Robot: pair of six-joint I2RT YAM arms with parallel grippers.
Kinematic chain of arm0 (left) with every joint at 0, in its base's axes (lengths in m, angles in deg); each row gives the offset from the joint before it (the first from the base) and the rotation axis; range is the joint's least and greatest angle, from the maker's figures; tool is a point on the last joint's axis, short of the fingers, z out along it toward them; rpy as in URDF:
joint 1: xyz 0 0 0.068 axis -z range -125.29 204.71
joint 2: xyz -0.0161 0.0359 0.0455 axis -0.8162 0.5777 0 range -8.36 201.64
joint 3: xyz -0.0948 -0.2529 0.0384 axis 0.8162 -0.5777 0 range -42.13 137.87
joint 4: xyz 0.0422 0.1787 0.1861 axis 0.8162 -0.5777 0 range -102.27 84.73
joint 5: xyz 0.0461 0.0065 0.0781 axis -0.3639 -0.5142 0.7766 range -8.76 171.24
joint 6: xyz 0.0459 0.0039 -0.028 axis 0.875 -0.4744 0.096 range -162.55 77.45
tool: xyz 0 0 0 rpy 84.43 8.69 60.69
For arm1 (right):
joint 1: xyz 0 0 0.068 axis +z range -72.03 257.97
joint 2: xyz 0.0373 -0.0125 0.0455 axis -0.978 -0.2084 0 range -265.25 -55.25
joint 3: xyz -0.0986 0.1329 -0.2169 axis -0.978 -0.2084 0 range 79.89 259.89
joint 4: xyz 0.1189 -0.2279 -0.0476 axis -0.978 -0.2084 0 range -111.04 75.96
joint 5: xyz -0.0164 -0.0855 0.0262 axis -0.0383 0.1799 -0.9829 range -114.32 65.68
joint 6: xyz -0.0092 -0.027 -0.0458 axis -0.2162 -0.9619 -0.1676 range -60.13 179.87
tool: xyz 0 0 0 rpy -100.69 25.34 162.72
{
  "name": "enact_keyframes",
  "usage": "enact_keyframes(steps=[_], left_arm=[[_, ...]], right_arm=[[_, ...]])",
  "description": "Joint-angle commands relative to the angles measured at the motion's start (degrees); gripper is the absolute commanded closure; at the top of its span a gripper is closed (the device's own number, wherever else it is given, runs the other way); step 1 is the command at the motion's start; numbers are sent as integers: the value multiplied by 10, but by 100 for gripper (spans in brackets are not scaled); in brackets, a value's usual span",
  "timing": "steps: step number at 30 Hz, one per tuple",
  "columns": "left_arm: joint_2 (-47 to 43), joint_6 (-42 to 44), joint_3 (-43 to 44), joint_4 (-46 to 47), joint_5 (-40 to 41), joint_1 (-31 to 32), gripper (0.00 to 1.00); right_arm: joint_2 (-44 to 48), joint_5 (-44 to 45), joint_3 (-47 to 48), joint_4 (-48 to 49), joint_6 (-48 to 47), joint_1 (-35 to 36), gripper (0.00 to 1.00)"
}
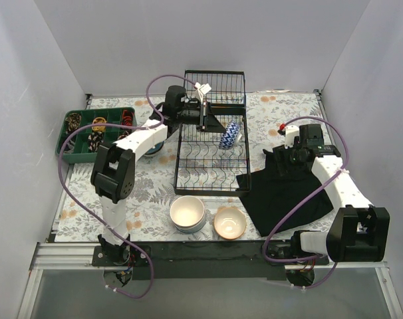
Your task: Load the bowls into the dish rack
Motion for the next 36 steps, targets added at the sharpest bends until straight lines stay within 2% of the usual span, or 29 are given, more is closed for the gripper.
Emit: enact_keyframes(steps=[1,6,15,20,36], left_arm=[[17,-239,-18,269,18,3,100],[60,-279,-8,293,48,12,100],[104,-313,12,264,124,26,100],[129,-332,13,267,137,39,100],[139,-387,-67,296,148,46,100]], right_arm=[[-11,10,4,5,-5,-8,28],[-17,15,4,5,-9,-13,29],[-26,23,7,0,-11,-18,29],[-38,24,10,-2,-13,-20,29],[-77,24,46,-5,-12,-20,29]])
